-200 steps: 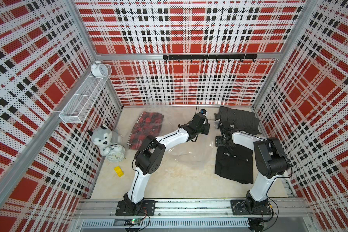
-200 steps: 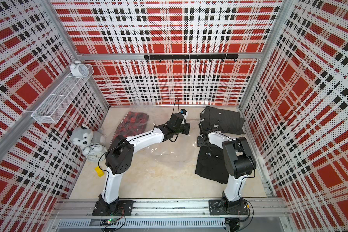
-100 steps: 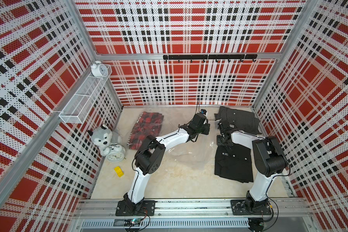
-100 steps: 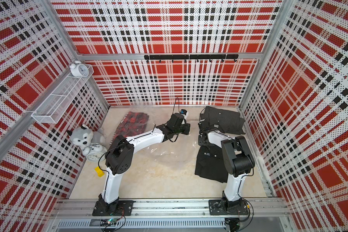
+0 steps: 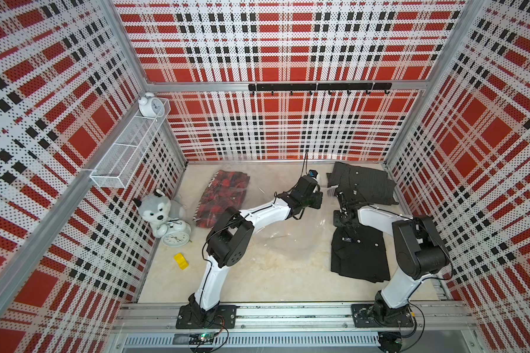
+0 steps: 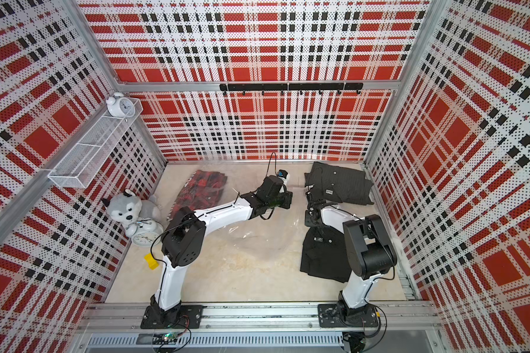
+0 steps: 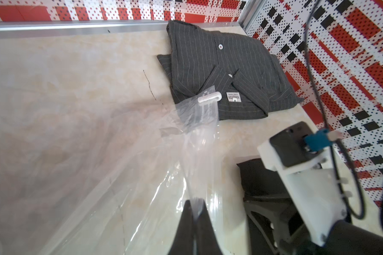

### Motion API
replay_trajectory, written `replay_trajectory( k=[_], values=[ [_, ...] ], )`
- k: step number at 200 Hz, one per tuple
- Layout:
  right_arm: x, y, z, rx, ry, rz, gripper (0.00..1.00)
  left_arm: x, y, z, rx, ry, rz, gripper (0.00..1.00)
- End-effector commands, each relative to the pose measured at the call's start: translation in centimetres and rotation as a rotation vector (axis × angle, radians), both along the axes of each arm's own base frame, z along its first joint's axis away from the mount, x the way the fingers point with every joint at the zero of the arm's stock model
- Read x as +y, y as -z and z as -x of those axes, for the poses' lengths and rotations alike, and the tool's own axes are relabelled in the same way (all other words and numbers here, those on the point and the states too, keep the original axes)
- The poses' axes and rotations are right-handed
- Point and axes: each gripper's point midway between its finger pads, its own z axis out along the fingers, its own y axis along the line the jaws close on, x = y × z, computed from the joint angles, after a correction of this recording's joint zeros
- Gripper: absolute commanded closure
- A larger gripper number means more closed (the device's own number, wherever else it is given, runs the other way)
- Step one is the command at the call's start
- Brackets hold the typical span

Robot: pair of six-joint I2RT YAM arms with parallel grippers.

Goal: Place the folded shirt into the vacuum bag
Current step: Pick up the shirt from the center of the board, then place the shirt in the vacuum bag.

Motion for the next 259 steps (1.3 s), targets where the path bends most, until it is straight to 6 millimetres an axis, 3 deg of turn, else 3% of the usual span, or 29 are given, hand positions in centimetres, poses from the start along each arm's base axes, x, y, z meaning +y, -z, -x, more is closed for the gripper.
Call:
replay_trajectory(
  k=[1, 75, 105, 140, 219, 259],
  values=[
    [0.0, -2.9, -0.6, -0.108, 0.021, -0.096, 1.00, -0.8, -1.4, 1.4, 0.003, 0.026, 0.048, 1.00],
    [1.7, -9.4, -0.2, -0.354, -0.007, -0.351, 1.00, -4.0, -1.6, 3.8, 0.023, 0.083, 0.086, 1.00],
    [1.5, -11.3, -0.5, -0.418, 0.011, -0.392, 1.00, -5.6, -2.0, 4.6, 0.027, 0.110, 0.107, 1.00],
    [2.7, -13.2, -0.9, -0.488, 0.019, -0.522, 1.00, -6.6, -3.1, 5.1, 0.026, 0.125, 0.142, 1.00],
    [3.1, -10.3, -3.8, -0.496, 0.088, -0.664, 1.00, -6.2, -6.9, 6.9, 0.008, 0.154, 0.235, 1.00],
    [3.5, -7.2, -5.6, -0.435, 0.138, -0.705, 1.00, -5.6, -6.7, 7.5, 0.015, 0.157, 0.234, 1.00]
  ],
)
